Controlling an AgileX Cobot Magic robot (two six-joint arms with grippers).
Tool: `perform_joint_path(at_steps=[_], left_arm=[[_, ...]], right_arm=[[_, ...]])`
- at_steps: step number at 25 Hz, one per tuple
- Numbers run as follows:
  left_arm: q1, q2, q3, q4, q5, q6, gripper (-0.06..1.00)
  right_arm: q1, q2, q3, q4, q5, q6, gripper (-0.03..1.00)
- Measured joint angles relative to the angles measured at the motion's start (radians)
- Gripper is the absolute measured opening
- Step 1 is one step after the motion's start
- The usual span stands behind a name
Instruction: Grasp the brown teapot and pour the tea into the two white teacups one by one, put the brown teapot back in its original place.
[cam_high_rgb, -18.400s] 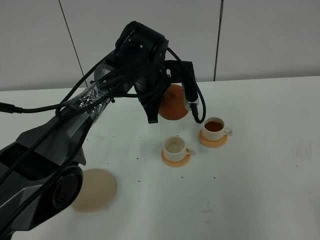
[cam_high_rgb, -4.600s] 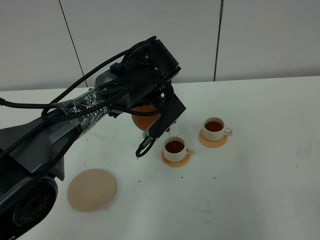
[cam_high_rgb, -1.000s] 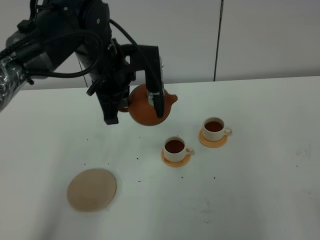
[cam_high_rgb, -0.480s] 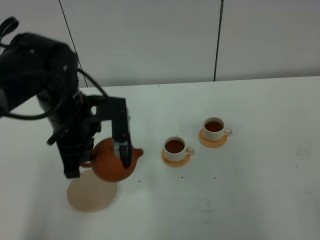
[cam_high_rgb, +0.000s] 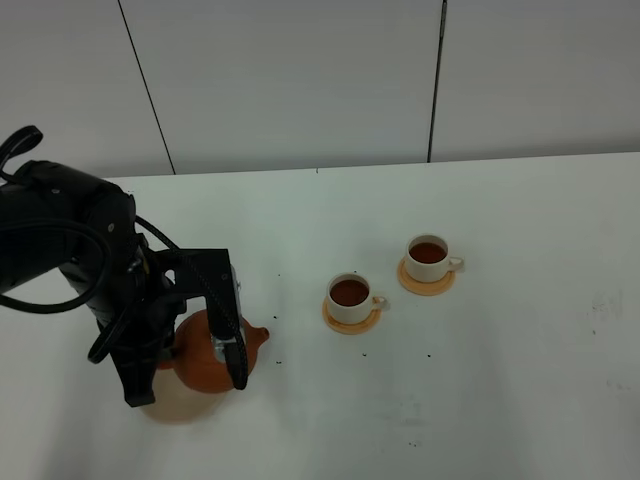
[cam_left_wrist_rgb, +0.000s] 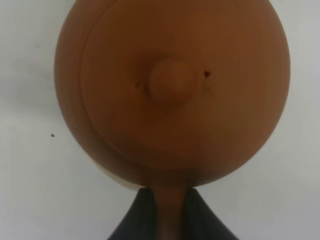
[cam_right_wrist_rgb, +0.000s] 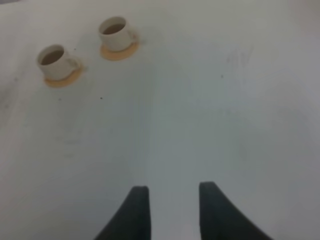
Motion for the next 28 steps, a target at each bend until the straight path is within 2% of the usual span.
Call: perform_joint_path(at_steps=[9,28], left_arm=[[0.0,-0.001,0.007,0.088,0.0,-0.067,0.17],[0.007,-0.003,0.066,0.141,0.011,-0.137,0.17]], right_arm=[[0.0,0.0,0.0,0.001,0.0,0.0,0.24],[0.0,0.0,0.0,0.001,0.0,0.0,0.24]])
